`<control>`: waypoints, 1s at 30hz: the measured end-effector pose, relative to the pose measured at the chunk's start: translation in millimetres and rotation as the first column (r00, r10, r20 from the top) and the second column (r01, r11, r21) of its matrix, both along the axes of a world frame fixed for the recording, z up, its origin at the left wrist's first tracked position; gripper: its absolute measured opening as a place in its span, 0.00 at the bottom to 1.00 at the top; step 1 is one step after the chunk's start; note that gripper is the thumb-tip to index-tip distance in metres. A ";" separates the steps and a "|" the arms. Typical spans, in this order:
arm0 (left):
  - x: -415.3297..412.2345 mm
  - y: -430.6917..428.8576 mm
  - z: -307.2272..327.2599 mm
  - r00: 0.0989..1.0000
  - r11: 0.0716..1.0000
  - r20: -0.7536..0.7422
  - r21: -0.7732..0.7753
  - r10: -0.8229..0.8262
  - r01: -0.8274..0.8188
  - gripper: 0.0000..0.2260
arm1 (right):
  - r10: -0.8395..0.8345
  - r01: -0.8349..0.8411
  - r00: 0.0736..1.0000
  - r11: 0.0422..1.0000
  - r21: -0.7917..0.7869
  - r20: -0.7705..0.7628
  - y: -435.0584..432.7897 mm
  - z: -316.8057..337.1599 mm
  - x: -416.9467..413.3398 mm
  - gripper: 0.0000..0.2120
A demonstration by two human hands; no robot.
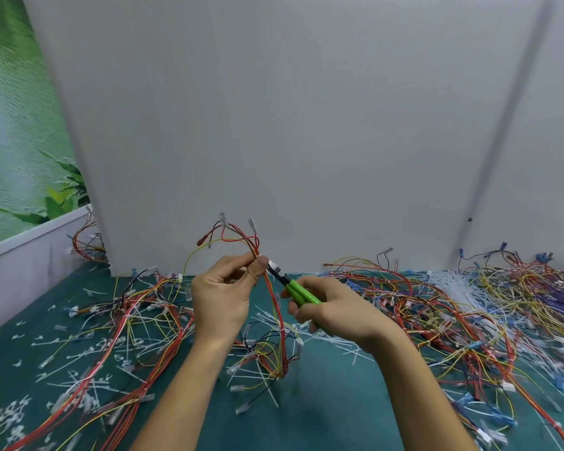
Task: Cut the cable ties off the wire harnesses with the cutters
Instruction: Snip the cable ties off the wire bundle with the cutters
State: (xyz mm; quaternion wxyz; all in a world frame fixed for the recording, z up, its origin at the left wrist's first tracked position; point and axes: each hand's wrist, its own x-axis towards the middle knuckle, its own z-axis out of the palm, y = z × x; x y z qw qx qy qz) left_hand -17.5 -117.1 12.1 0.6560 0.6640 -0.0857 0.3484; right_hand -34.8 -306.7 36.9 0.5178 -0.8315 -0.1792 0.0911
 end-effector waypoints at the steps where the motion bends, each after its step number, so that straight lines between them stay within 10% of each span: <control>1: -0.7 -0.9 0.2 1.000 1.000 0.007 0.012 0.003 -0.003 0.05 | 0.002 -0.002 1.000 1.000 0.001 0.006 0.6 -0.8 0.8 0.12; 30: 2.3 -9.1 -9.6 0.992 0.993 0.021 -0.003 0.121 -0.121 0.04 | -0.068 0.069 0.997 0.993 0.098 -0.021 31.2 -4.2 -5.8 0.06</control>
